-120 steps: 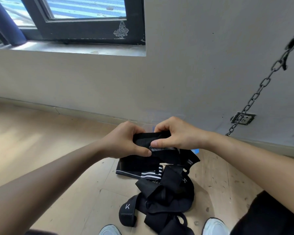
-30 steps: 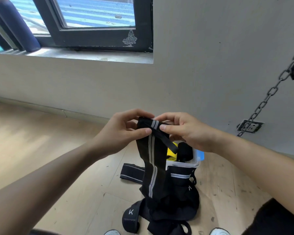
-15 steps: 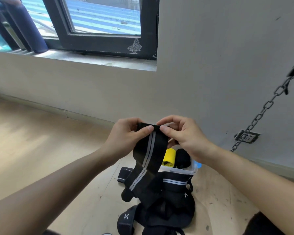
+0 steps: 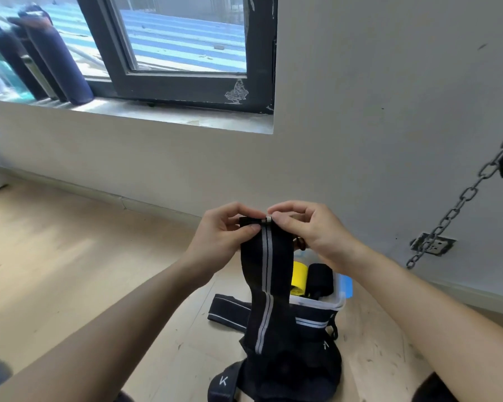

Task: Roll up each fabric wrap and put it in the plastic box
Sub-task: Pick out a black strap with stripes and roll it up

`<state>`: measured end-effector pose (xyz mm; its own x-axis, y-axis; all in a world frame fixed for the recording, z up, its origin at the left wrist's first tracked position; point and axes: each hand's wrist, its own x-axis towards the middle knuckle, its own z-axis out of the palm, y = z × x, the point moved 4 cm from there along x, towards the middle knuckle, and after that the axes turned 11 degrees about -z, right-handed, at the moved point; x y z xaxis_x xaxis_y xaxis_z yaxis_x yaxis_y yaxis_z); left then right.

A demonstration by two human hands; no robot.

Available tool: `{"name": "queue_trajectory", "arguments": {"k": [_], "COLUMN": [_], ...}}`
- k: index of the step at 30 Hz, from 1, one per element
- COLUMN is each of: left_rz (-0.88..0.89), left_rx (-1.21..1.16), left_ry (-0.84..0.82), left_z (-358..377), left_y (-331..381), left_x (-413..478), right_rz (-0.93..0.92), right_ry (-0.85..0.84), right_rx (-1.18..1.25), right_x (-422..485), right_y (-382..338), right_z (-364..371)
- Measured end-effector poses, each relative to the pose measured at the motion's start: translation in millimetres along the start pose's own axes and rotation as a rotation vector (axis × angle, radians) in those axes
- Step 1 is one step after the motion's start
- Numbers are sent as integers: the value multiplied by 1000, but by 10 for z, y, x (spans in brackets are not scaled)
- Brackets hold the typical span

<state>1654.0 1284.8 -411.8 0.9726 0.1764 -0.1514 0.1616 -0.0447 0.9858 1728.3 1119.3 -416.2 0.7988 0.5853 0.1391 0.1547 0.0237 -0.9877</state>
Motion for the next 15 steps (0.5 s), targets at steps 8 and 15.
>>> {"name": "queue_trajectory", "arguments": {"k": [8,15], "left_rz": [-5,-49], "left_rx": [-29,83], "left_ry": [-42,-139], "left_z": [-14,38], "left_y": [70,-36], "left_x": [168,179], "right_rz": [-66,-87], "right_ry": [22,29], "right_rx": [-38,-16], "right_x": [92,-57], "right_y": [-133,5], "right_z": [-76,-120]}}
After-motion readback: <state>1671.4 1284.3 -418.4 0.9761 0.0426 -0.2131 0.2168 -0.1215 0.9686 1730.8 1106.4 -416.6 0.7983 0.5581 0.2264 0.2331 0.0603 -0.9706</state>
